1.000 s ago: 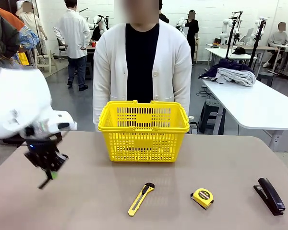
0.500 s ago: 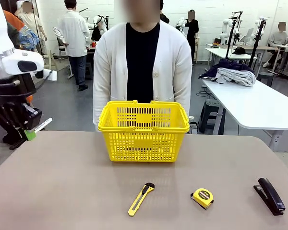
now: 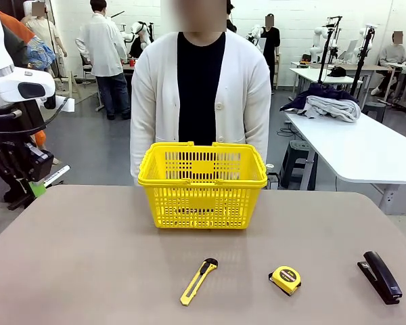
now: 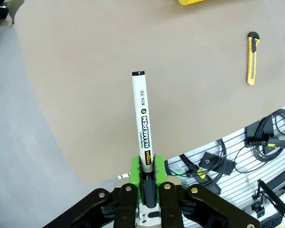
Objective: Place the items the person wants into the basket.
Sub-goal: Pick up the item the person points to and place it in the Market Basket.
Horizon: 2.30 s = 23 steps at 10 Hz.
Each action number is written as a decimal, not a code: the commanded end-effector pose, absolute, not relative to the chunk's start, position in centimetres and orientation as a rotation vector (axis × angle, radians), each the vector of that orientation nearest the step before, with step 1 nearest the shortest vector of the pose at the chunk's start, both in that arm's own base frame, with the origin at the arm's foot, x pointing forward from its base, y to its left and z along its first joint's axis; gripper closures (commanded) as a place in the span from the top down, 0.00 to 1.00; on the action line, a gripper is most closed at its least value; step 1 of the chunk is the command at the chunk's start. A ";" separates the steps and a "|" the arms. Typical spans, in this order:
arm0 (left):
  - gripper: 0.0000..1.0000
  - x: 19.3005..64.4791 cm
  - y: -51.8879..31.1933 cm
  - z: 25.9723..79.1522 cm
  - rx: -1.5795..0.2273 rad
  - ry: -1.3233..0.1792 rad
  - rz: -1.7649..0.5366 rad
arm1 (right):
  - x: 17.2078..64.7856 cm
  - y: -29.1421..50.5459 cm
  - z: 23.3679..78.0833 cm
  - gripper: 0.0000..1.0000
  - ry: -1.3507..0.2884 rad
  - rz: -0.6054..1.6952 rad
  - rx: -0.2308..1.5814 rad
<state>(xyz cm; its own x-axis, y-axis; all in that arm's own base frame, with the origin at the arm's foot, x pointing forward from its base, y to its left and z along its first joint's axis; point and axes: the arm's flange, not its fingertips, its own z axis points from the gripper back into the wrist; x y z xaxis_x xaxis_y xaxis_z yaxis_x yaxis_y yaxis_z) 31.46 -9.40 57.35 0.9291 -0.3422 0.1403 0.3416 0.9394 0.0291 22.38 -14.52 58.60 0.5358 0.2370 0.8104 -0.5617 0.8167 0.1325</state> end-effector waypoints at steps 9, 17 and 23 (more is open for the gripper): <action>0.14 43.8 -20.3 66.1 0.040 -0.307 -1.389 | 22.5 -14.5 58.6 1.00 -0.891 0.492 0.411; 0.14 57.3 -38.6 58.8 0.155 -0.096 -1.704 | 22.5 -14.5 58.6 1.00 -0.891 0.492 0.411; 0.14 60.6 -34.6 50.2 0.062 -0.127 -1.576 | 22.5 -14.5 58.6 1.00 -0.891 0.492 0.411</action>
